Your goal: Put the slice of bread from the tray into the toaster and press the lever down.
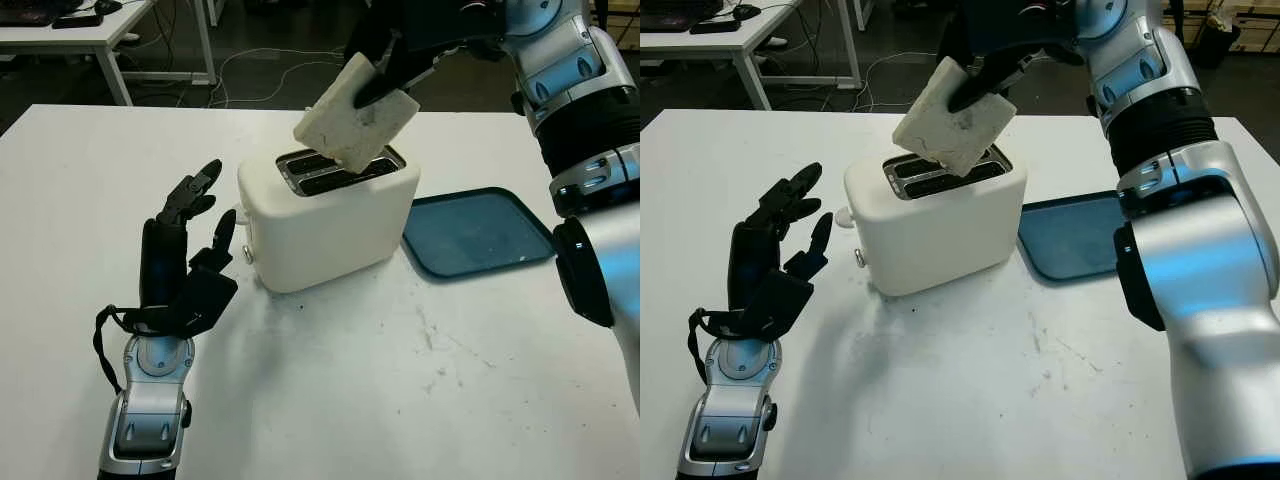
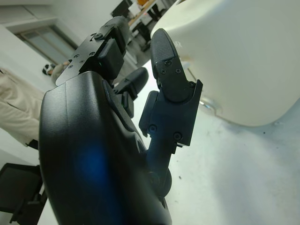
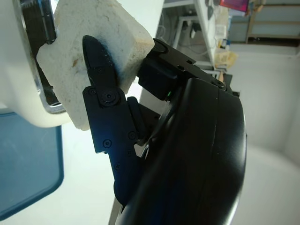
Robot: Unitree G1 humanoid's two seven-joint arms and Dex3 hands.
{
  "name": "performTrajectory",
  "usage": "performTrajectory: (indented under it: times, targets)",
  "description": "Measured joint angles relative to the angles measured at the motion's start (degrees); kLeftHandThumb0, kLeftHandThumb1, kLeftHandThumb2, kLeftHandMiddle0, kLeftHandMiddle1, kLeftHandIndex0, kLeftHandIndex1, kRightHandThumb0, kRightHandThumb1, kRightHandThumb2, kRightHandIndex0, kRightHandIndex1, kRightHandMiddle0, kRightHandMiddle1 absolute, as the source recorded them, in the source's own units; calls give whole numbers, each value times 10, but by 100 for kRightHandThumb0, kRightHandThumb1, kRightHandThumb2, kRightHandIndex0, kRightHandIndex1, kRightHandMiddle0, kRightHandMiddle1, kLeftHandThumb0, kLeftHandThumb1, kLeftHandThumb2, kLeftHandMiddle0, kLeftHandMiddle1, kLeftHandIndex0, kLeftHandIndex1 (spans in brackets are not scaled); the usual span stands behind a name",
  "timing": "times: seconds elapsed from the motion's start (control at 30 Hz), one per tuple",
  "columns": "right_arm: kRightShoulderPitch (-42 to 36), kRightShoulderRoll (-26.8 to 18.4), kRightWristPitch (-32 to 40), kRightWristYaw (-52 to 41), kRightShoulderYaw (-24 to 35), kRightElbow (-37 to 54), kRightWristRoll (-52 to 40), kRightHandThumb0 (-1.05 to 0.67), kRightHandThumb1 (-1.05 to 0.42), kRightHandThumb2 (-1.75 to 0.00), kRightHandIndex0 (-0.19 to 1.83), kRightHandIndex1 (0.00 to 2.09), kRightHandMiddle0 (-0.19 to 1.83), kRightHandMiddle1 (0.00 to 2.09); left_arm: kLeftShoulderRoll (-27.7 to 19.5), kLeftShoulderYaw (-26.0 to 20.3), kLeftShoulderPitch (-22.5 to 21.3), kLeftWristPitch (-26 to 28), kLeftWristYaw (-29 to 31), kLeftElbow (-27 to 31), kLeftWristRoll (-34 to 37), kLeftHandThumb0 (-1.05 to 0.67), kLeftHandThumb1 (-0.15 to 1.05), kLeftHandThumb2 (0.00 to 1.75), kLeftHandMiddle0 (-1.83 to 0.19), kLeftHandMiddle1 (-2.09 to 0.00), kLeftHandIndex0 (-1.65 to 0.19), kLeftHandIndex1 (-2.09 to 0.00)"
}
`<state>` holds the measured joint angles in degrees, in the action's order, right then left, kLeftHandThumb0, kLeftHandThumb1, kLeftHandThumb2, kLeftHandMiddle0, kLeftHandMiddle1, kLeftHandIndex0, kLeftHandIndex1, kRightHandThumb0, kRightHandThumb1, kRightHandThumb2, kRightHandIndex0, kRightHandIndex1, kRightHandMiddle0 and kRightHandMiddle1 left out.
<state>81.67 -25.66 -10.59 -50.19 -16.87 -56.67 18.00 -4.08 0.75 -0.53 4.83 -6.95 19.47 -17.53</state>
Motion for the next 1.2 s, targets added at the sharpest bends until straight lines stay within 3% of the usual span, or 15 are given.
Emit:
performTrajectory:
  times: [0.07, 0.17, 0.23, 0.57, 0.9, 1.2]
  targets:
    - [0, -2, -14, -7, -4, -10, 5, -40, -88, 0, 143, 24, 132, 5, 0, 0, 0, 0, 0, 0, 0, -46, 92, 50, -22, -87, -48, -7]
    - [-2, -3, -48, -8, -8, -24, 9, -40, -89, 0, 128, 55, 133, 6, 0, 0, 0, -1, 0, 0, 0, -45, 92, 50, -20, -86, -47, -6]
    - [-2, -4, -69, -8, -9, -29, 11, -40, -90, -1, 124, 61, 132, 6, 1, 0, 0, -1, 0, 0, 2, -45, 92, 50, -19, -86, -47, -6]
    - [-5, -10, -133, 13, -31, -48, 39, -43, -89, 0, 120, 61, 127, 3, 0, 1, 1, -1, 0, 0, -1, -47, 92, 50, -22, -86, -48, -6]
    - [-18, -16, -205, 50, -58, -45, 76, -34, -86, 0, 117, 69, 125, 1, -1, 1, 1, -3, -1, -5, -1, -46, 92, 49, -23, -86, -49, -6]
    - [-18, 1, -208, 53, -73, -36, 89, -38, -85, 0, 113, 73, 126, 2, 1, 1, 1, -3, -4, -5, 0, -47, 92, 49, -22, -86, -49, -6]
